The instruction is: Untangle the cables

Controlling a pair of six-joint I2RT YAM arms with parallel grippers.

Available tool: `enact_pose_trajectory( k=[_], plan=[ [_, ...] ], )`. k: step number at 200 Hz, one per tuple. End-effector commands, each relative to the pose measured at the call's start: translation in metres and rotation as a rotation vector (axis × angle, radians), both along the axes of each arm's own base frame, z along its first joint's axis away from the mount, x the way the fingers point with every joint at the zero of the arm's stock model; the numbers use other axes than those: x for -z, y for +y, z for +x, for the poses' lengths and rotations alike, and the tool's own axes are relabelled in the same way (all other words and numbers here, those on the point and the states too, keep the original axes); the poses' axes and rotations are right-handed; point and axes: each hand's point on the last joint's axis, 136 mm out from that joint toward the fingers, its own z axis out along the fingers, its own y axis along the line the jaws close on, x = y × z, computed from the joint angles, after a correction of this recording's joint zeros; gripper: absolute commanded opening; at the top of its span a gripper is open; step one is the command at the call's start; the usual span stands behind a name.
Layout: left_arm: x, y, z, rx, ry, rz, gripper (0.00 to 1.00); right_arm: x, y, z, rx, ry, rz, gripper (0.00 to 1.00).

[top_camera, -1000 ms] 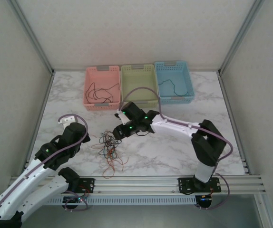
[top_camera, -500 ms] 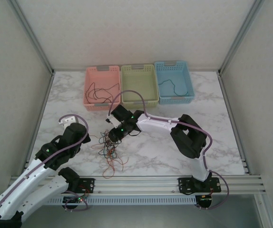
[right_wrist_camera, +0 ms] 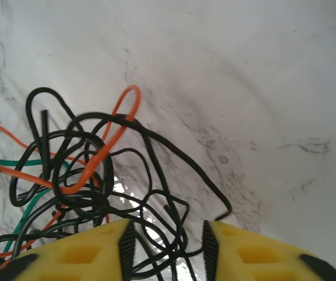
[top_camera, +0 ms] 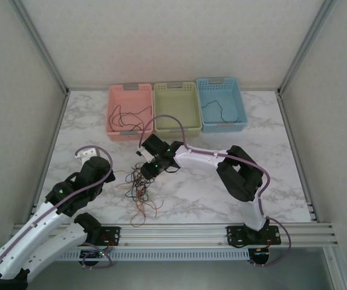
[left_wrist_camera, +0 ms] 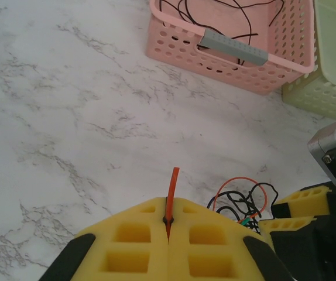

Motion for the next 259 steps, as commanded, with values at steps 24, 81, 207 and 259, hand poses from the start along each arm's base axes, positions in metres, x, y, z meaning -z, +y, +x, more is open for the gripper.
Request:
enact_pose_trajectory(
  k=[24, 81, 207, 259],
  plan=[
    [0.003, -0.002, 0.001, 0.007, 0.003, -0.003, 0.0, -0.019, 0.002, 0.016, 0.02, -0.103, -0.007, 0.45],
    [0.002, -0.003, 0.001, 0.009, 0.001, -0.004, 0.0, -0.015, 0.012, 0.017, 0.005, -0.086, -0.004, 0.43],
    [0.002, -0.002, 0.0, 0.006, -0.001, -0.006, 0.0, -0.039, -0.039, 0.046, 0.142, -0.16, 0.014, 0.0],
    [0.002, 0.0, 0.0, 0.001, -0.004, 0.003, 0.0, -0.06, -0.147, 0.094, 0.435, -0.189, 0.019, 0.0]
  ],
)
